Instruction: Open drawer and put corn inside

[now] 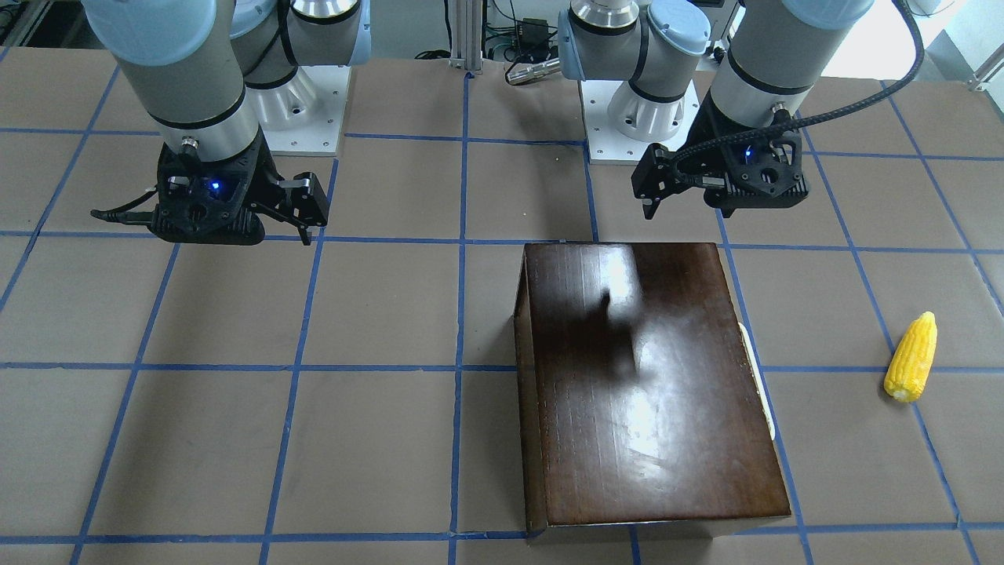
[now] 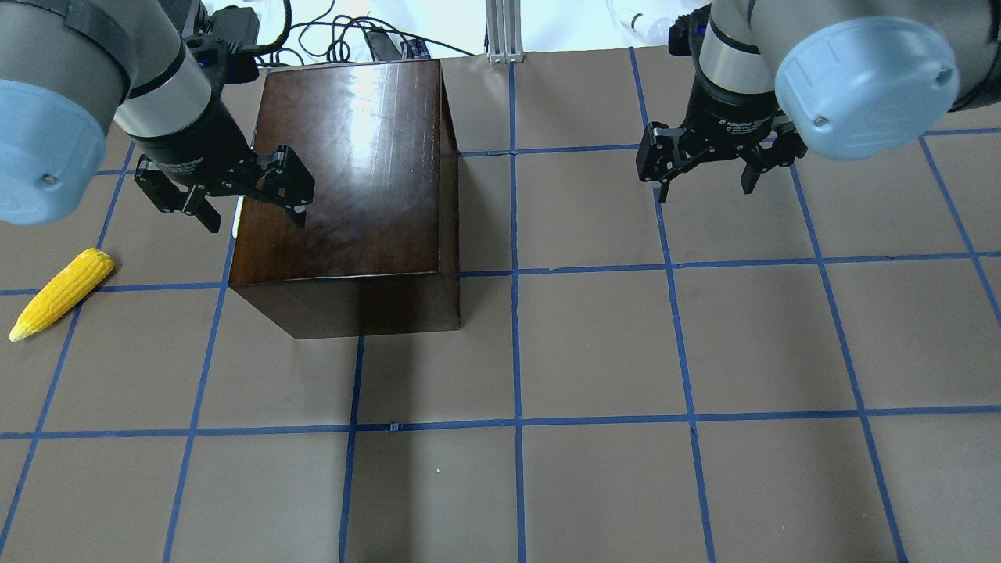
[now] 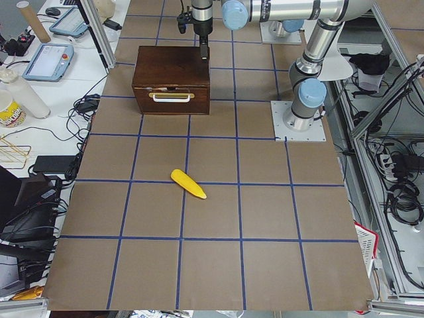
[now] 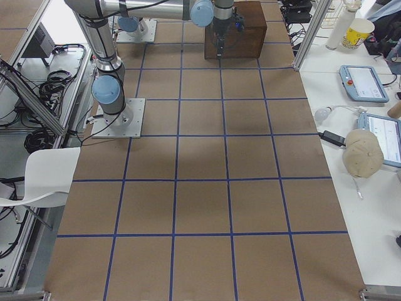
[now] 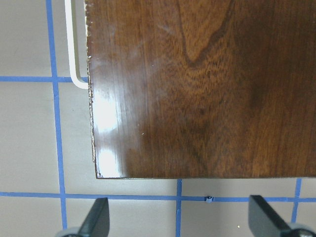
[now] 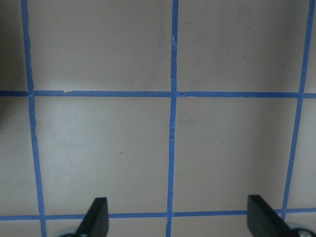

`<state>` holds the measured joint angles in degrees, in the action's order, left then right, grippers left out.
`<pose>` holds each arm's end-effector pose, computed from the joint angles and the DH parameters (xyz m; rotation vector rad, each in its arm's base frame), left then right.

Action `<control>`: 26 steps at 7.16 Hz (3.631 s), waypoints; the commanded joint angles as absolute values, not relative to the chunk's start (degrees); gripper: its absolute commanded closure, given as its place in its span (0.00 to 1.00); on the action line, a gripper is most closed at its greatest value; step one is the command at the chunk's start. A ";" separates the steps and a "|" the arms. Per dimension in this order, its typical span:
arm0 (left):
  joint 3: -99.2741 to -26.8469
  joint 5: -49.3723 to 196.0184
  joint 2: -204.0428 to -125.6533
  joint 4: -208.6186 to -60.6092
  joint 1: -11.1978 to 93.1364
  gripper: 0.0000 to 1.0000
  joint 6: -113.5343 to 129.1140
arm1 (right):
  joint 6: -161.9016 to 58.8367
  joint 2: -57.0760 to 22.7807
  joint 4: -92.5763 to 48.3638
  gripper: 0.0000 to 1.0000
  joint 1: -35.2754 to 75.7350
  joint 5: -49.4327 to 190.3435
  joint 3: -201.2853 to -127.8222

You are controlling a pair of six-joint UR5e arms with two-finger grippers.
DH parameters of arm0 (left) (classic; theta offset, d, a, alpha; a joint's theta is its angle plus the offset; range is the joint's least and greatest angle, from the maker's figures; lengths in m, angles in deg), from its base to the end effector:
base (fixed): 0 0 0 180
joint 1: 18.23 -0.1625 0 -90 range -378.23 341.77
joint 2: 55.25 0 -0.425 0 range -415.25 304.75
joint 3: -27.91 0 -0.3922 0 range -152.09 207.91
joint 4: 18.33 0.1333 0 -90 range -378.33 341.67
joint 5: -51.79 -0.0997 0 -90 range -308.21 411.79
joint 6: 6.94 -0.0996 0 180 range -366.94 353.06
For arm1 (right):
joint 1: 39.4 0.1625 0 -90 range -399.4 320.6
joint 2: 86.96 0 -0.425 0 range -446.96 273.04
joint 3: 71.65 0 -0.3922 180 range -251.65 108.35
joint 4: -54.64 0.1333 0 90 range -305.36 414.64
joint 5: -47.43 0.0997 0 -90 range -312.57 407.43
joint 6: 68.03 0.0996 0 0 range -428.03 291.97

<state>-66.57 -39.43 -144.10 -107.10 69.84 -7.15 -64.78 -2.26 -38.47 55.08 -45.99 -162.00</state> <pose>-0.1150 -0.4831 0.4615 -0.0462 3.1201 0.0578 0.1680 -0.5132 0.4433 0.0351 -3.0782 -0.0619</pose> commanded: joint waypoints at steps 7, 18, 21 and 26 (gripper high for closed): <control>-66.49 -39.62 -145.95 -103.79 69.58 0.00 -7.47 | -64.78 -2.32 -38.52 0.00 55.08 -45.99 -162.00; -66.23 -40.23 -145.34 -103.50 69.40 0.00 -7.47 | -64.78 -2.23 -38.52 0.00 55.08 -45.99 -162.00; -65.96 -39.88 -144.37 -105.87 62.31 0.00 -7.56 | -64.78 -2.32 -38.44 0.00 55.08 -45.99 -162.00; -63.50 -39.27 -147.00 -105.62 49.20 0.00 -16.23 | -64.78 -2.23 -38.52 0.00 55.08 -46.08 -162.00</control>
<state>-63.60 -39.61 -145.96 -105.99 52.32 -13.41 -64.78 -2.28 -38.48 55.08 -46.01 -162.00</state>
